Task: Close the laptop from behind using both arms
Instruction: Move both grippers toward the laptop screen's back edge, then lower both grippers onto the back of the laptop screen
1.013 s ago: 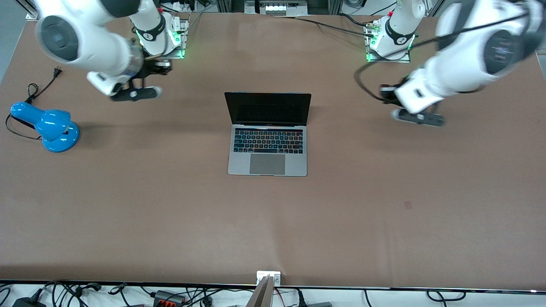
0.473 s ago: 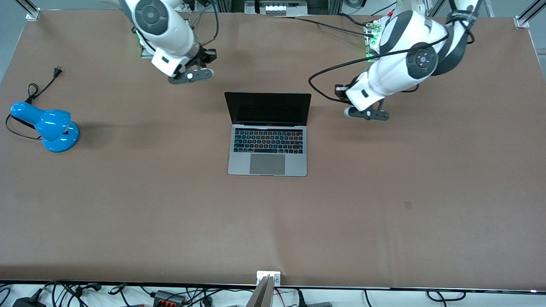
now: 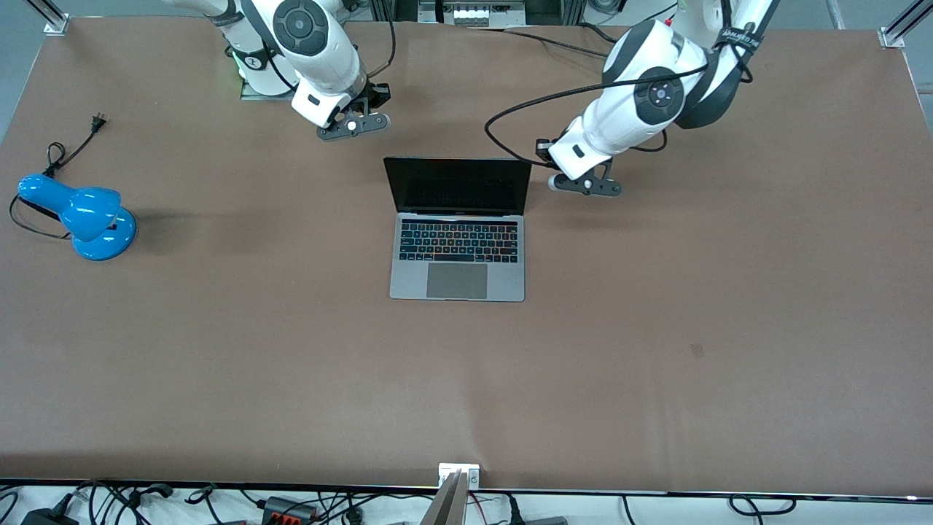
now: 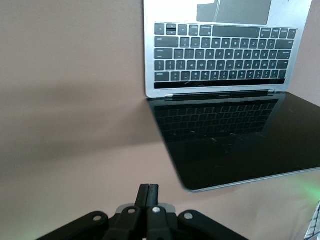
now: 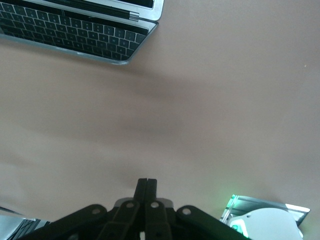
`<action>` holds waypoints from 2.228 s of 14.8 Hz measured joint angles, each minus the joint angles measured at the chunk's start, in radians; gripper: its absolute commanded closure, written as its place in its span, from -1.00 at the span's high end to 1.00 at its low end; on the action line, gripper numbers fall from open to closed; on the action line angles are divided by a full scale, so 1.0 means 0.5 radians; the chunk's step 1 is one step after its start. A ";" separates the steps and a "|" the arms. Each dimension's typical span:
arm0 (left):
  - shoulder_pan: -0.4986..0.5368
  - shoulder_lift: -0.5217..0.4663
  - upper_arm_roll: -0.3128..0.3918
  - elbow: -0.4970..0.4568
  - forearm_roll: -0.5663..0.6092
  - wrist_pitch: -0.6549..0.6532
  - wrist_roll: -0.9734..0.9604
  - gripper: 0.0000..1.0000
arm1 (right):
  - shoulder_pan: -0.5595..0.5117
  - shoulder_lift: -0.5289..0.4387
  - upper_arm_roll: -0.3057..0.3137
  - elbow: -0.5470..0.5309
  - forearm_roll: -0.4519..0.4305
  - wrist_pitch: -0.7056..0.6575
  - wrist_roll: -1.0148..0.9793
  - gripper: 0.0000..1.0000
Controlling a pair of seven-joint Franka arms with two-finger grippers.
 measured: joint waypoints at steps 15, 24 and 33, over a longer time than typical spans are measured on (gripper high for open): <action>-0.137 0.147 -0.040 -0.050 0.000 0.312 -0.236 -1.00 | 0.121 0.122 -0.001 -0.067 0.000 0.357 0.094 -1.00; -0.117 0.197 -0.030 -0.024 0.000 0.442 -0.250 -1.00 | 0.154 0.257 -0.001 -0.069 0.000 0.823 0.095 -1.00; -0.118 0.266 -0.029 -0.008 0.000 0.506 -0.251 -1.00 | 0.048 0.291 -0.047 -0.068 0.000 1.099 0.094 -1.00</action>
